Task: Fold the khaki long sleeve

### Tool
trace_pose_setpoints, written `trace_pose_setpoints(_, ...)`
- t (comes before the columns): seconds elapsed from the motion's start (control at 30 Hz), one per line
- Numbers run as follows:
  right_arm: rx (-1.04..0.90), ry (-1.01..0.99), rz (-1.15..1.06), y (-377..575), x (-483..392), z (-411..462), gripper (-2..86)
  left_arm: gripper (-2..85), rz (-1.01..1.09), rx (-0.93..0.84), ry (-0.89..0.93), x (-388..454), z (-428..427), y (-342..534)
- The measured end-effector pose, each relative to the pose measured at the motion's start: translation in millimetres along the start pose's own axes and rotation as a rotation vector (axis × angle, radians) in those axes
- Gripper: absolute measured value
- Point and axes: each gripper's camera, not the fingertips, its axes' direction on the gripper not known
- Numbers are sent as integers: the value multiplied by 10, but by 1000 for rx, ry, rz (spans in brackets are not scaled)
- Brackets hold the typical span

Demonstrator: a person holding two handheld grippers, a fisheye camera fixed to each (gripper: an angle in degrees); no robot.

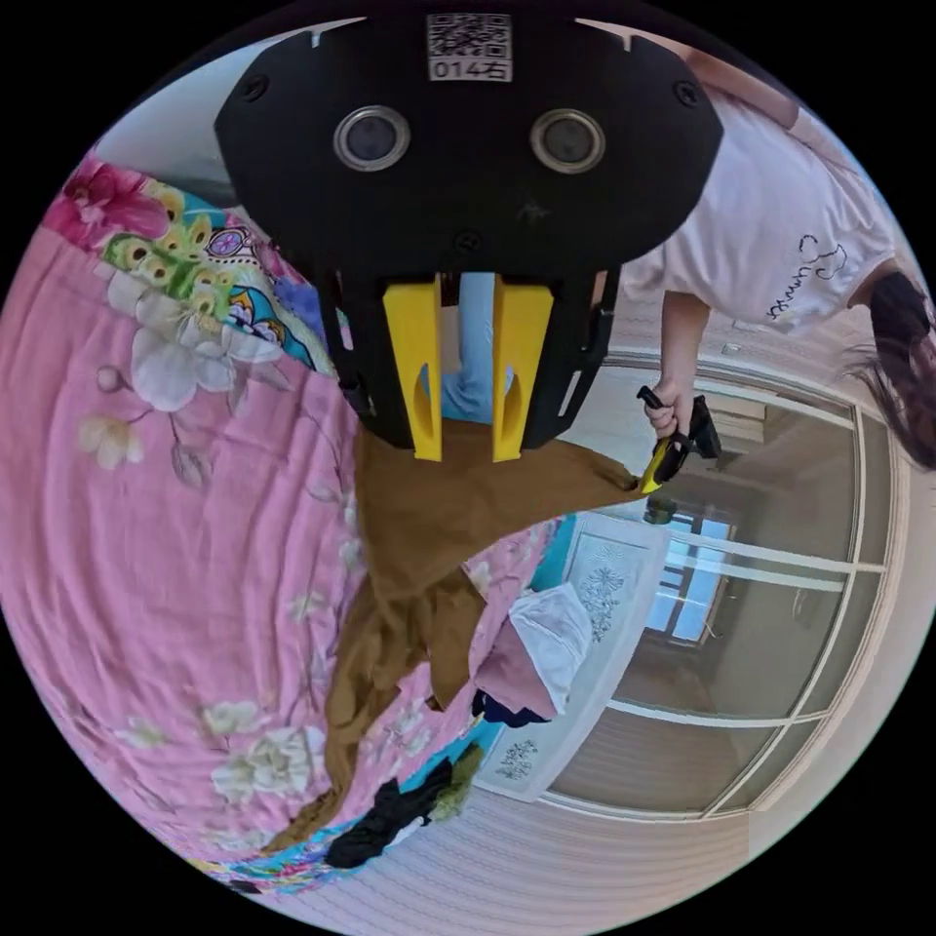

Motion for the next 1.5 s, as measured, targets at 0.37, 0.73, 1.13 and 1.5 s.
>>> trace_pose_setpoints(0.37, 1, 299, 9, 204, -240, 151, 86, -10, -49, -28, 62, -364, 5, 224)
trace_pose_setpoints(0.73, 371, -3, -183, 564, -1110, -1867, 5, -10, 328, 336, 545, 278, -1339, -168)
trace_pose_setpoints(1.13, 825, 12, -1122, 2313, -4524, -4645, 1, -10, 670, 917, 753, 1336, -3884, -562)
trace_pose_setpoints(1.5, 590, 322, -684, 432, -4206, -4809, 1, -10, 500, 491, 420, 1757, -2363, -2176)
